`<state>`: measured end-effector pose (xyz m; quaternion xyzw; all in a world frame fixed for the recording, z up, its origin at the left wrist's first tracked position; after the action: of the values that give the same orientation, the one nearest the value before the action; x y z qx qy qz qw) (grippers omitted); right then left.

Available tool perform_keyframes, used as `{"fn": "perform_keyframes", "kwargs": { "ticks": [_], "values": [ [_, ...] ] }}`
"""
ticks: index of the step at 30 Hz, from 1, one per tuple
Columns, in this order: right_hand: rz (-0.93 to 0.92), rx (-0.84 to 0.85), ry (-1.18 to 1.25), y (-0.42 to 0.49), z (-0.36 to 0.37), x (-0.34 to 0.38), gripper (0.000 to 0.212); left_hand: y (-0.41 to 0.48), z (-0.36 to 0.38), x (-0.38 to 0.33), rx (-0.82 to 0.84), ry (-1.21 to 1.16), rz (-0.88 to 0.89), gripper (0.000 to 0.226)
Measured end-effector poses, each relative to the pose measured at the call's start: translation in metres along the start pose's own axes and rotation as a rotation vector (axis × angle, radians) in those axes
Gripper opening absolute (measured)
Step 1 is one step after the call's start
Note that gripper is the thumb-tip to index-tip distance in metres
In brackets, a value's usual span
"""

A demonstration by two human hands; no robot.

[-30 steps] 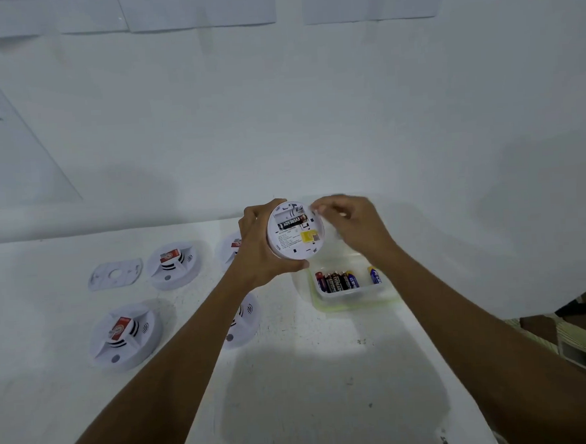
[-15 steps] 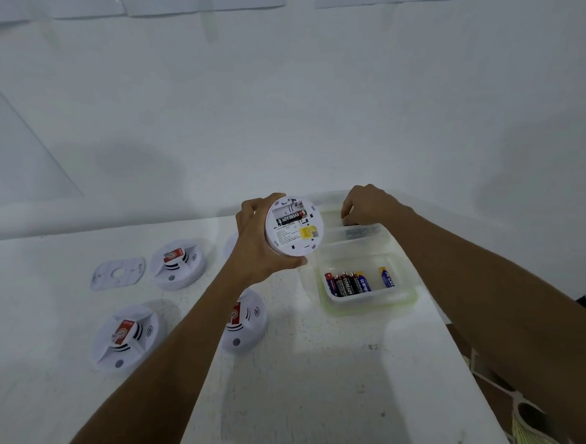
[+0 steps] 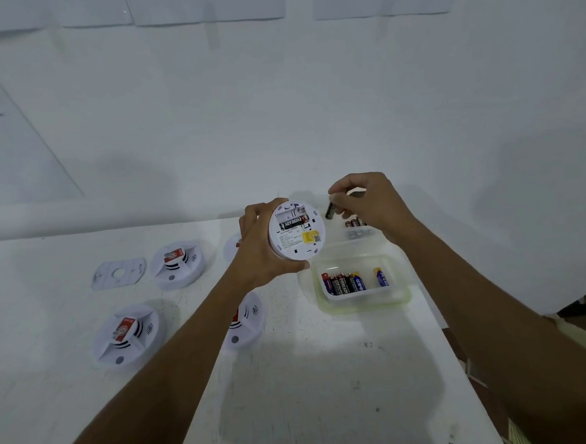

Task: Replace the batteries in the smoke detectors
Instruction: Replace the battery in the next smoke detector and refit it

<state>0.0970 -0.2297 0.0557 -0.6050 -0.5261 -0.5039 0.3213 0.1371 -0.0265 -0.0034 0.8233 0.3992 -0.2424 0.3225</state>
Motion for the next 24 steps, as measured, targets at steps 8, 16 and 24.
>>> {"fn": "perform_keyframes", "kwargs": {
  "ticks": [8,16,24],
  "values": [
    [-0.067,0.066,0.179,-0.046,0.03,0.031,0.006,-0.019,0.001,-0.031,-0.025,0.032,0.052,0.102],
    [-0.13,0.104,0.071,-0.068,0.052,0.038,0.014,-0.038,-0.003,-0.045,-0.026,0.079,0.035,0.1],
    [0.043,0.034,-0.081,-0.072,0.071,0.026,0.066,-0.063,-0.02,-0.03,-0.07,0.129,0.014,0.1]
  ]
}}
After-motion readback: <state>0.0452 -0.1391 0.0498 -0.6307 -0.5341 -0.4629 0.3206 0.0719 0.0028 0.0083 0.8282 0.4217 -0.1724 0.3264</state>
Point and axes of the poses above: each hand's wrist, its own y-axis towards the middle knuckle, its own z-axis out of the palm, x = y × z, the point moved 8 cm from there along y, towards the middle knuckle, and after that the axes turned 8 degrees about y, right-handed, at the moved point
